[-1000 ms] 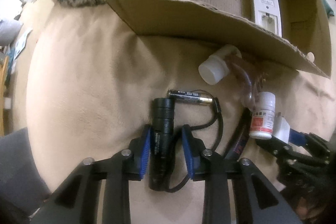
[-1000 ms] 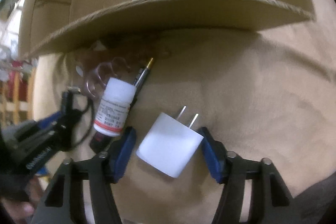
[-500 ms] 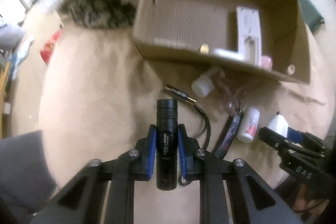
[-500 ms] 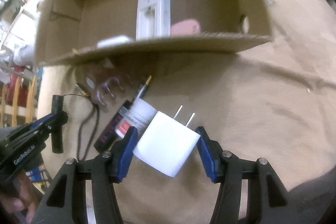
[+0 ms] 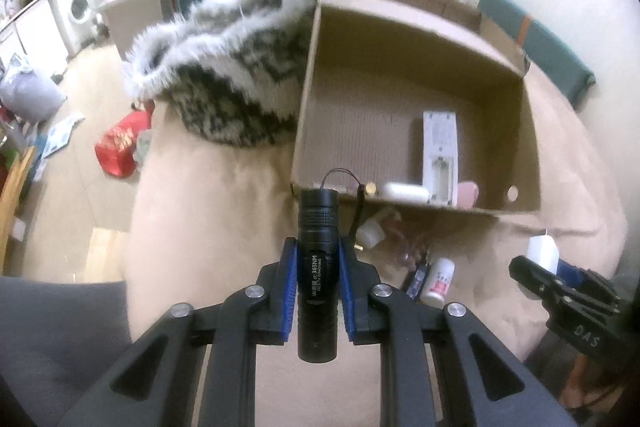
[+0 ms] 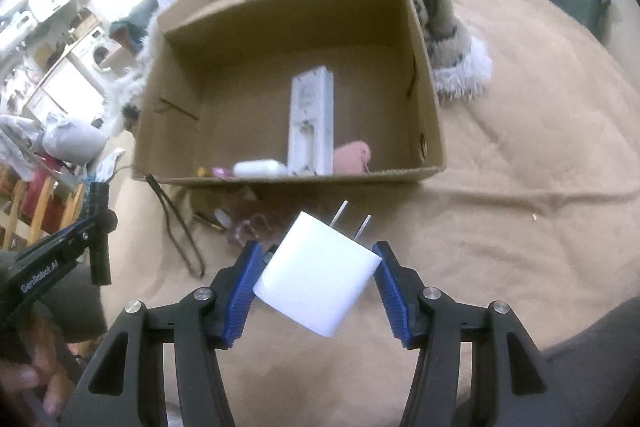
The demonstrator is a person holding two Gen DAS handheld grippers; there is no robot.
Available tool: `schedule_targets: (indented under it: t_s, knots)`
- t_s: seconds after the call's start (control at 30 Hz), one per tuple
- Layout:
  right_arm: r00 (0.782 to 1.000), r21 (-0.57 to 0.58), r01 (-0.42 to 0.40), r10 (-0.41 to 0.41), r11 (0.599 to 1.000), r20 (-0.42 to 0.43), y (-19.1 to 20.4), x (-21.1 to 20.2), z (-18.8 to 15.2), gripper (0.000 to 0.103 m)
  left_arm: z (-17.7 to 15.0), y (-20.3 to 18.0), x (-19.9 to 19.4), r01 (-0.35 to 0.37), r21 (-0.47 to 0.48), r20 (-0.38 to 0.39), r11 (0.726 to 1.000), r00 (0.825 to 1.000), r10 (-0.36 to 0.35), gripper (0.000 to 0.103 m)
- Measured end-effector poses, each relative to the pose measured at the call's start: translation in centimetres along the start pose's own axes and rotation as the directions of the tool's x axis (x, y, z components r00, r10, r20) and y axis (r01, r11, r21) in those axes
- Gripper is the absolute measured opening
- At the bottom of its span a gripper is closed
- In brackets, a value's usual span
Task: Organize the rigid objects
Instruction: 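Carry the flashlight and white plug over the box and lower them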
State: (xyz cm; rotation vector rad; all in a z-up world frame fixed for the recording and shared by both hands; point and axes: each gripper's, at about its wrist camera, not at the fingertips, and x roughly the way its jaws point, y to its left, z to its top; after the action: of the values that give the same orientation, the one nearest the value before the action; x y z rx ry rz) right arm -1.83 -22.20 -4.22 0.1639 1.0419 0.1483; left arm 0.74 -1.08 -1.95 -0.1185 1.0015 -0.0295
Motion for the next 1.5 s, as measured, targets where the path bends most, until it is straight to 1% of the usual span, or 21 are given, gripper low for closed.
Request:
schedule_targets:
  t_s: [0.03,0.17,0.37,0.5,0.63,0.8,0.97,1.07,1.2,1.37,1.5]
  knots:
    - [1.0,-0.004,-0.008,0.008,1.0,0.004,0.0,-0.8,0.1,0.06,0.0,0.1,-0.1,-0.001,-0.004,0.009,1.0,1.0,0.001,0.018]
    - [0.999,-0.011,-0.039,0.039,0.999,0.03,0.1,-1.8,0.5,0.06,0.7,0.4,-1.1,0.01,-0.025,0.038,1.0,0.999,-0.009,0.017]
    - [0.995,-0.011,-0.082,0.082,0.997,0.061,0.4,-3.1,1.8,0.06,2.6,0.3,-2.2,0.033,-0.045,0.072,0.998,0.997,-0.029,0.017]
    - [0.989,-0.019,-0.112,0.113,0.994,0.097,0.5,-4.3,3.6,0.06,4.5,0.0,-3.1,0.04,-0.039,0.109,0.998,0.993,-0.035,0.017]
    - [0.983,-0.05,-0.119,0.125,0.992,0.138,0.9,-5.0,5.8,0.06,6.9,-0.5,-3.6,0.042,-0.024,0.146,0.999,0.989,-0.038,0.017]
    - [0.976,-0.076,-0.12,0.132,0.99,0.174,1.0,-5.0,8.4,0.06,9.7,-1.2,-3.1,0.039,-0.007,0.165,0.999,0.986,-0.038,0.017]
    - [0.974,-0.099,-0.105,0.122,0.99,0.19,0.9,-3.3,10.5,0.06,11.9,-2.2,-1.2,0.03,0.014,0.178,0.999,0.984,-0.032,0.017]
    - [0.979,-0.102,-0.091,0.108,0.991,0.175,0.6,-1.5,11.3,0.06,12.7,-2.8,0.8,0.029,0.024,0.161,0.999,0.986,-0.032,0.017]
    - [0.984,-0.093,-0.084,0.097,0.992,0.151,0.1,1.1,11.8,0.06,13.0,-3.6,3.5,0.024,0.042,0.134,0.999,0.991,-0.029,0.017]
    - [0.989,-0.084,-0.084,0.093,0.993,0.111,-0.3,3.8,11.7,0.06,12.5,-4.7,6.8,0.011,0.069,0.085,0.998,0.996,-0.016,0.017]
    - [0.994,-0.093,-0.081,0.087,0.992,0.062,-0.4,5.9,11.3,0.06,11.8,-5.1,9.4,0.011,0.08,0.026,0.997,1.0,-0.013,0.017]
